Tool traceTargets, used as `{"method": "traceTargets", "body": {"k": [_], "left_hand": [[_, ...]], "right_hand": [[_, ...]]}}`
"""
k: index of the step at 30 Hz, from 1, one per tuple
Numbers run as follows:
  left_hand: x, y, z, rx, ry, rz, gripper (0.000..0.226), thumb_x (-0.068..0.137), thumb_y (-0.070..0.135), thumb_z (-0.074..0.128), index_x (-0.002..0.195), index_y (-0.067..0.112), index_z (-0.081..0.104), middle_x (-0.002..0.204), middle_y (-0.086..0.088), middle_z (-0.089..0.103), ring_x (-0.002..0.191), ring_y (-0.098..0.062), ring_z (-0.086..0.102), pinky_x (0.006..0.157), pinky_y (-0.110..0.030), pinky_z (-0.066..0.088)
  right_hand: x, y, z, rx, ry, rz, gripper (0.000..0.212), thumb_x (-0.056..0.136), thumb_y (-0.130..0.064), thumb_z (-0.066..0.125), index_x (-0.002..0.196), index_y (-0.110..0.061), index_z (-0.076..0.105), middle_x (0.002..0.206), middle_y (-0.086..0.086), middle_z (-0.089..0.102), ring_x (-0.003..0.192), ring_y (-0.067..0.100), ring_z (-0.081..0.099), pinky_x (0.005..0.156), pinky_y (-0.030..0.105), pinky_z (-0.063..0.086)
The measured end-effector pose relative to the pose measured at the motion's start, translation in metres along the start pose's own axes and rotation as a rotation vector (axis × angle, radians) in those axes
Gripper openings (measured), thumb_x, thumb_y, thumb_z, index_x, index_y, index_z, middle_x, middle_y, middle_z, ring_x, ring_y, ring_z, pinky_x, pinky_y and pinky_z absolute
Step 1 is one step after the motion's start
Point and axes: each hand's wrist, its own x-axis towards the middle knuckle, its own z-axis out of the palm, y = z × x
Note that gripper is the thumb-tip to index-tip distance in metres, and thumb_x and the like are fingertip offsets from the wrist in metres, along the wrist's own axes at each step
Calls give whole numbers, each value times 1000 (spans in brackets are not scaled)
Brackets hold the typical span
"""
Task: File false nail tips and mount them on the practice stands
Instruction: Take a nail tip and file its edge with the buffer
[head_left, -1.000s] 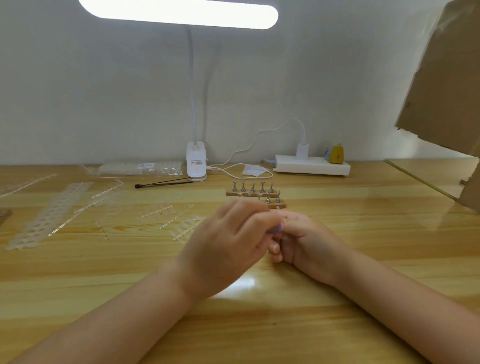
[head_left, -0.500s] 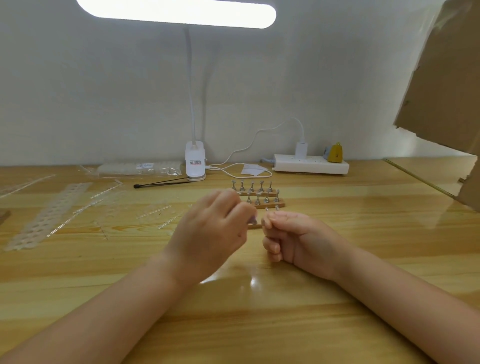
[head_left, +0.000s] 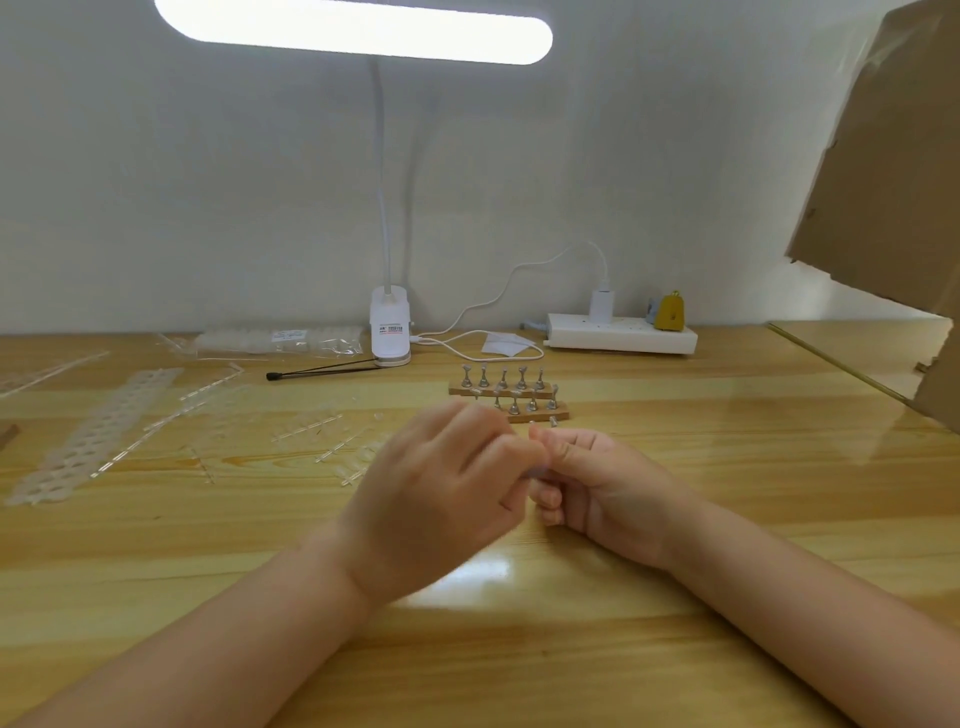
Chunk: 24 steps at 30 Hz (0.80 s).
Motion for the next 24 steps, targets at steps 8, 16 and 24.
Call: {"method": "traceTargets", "body": {"k": [8, 16, 24], "left_hand": [[-2, -4, -1, 27, -12, -52, 8, 81, 4, 62, 84, 10, 65, 69, -7, 61, 61, -24, 59, 56, -37, 51], [-3, -6, 2, 36, -68, -49, 14, 77, 0, 67, 87, 9, 66, 73, -8, 63, 62, -25, 60, 57, -37, 52], [0, 11, 7, -41, -44, 73, 27, 80, 6, 69, 101, 16, 54, 80, -6, 66, 67, -21, 58, 67, -30, 50]], "right_hand": [[1, 0, -2, 82, 57, 16, 20, 86, -23, 56, 73, -9, 61, 60, 2, 34, 52, 11, 42, 51, 23, 40], [-1, -2, 1, 45, 30, 51, 19, 90, -22, 51, 77, -7, 51, 56, -1, 33, 51, 12, 41, 50, 23, 40], [-1, -1, 3, -93, -20, 46, 7, 94, -9, 50, 92, -3, 53, 65, 8, 43, 56, 15, 42, 51, 23, 39]]}}
